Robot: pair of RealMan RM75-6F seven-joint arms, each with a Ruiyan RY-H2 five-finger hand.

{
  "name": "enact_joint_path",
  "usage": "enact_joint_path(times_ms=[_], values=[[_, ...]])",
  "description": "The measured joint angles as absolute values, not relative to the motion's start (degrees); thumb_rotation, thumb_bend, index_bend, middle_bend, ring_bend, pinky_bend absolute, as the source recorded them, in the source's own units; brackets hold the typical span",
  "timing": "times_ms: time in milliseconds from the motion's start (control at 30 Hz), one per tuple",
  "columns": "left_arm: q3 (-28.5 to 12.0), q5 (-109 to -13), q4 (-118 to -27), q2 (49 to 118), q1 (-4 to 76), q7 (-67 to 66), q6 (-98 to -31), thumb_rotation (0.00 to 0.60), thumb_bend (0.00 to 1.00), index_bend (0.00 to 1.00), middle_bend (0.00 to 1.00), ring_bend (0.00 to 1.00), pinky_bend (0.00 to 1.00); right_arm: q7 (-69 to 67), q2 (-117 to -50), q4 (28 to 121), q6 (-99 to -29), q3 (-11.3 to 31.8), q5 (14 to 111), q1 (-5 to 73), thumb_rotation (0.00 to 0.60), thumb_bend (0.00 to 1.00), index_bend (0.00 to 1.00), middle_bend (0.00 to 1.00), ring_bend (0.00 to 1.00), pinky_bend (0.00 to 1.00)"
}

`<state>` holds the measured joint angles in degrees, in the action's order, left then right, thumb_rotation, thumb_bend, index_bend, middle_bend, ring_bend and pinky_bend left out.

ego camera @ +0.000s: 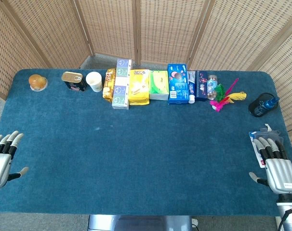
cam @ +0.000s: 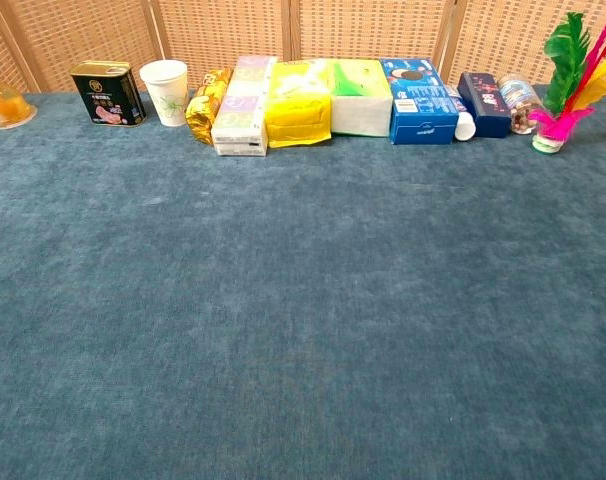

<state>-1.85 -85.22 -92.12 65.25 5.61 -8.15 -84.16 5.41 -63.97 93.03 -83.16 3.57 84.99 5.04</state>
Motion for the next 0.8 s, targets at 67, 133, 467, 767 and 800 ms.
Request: enact_joint_path(times_ms=[67, 133, 467, 767, 800], values=[[-1.84, -85.35, -92.11, 65.29, 5.58, -8.17, -84.33, 0.6, 0.06, 0.0, 0.0, 0.0, 0.0, 5.49, -64.01, 93.01, -83.17, 3.54, 85.08, 5.07, 0.6, 0.0, 0.01, 0.0, 0.0, 0.0], [-1.74, -85.59, -92.04, 65.32, 5.5, -8.15, -84.52, 0.6, 0.06, 0.0, 0.0, 0.0, 0.0, 5.5, -64.03, 93.02, -83.22, 3.48, 85.22, 5.07, 0.6, 0.0, 0.01, 0.0, 0.0, 0.0], [-1.42, -87.25, -92.07, 65.08, 6.72, -6.63, -83.08, 0.6, 0.05, 0.0, 0.0, 0.0, 0.0, 4.36, -63.53, 93.27, -83.55, 3.53, 84.99, 4.76, 0.6, 0.0, 0.01, 0.0, 0.0, 0.0], [-1.62, -95.92, -90.62, 66.23, 13.54, 1.5, -79.47, 0.0, 0.0, 0.07, 0.0, 0.0, 0.0, 4.4, -63.45, 93.47, -83.6, 3.77, 84.33, 4.63, 0.6, 0.0, 0.01, 0.0, 0.0, 0.0], [-1.63, -96.64, -90.64, 66.39, 14.14, 3.1, -79.39, 0.0, 0.0, 0.11, 0.0, 0.0, 0.0, 4.41, -63.46, 93.48, -83.57, 3.82, 84.23, 4.64, 0.6, 0.0, 0.01, 0.0, 0.0, 0.0]])
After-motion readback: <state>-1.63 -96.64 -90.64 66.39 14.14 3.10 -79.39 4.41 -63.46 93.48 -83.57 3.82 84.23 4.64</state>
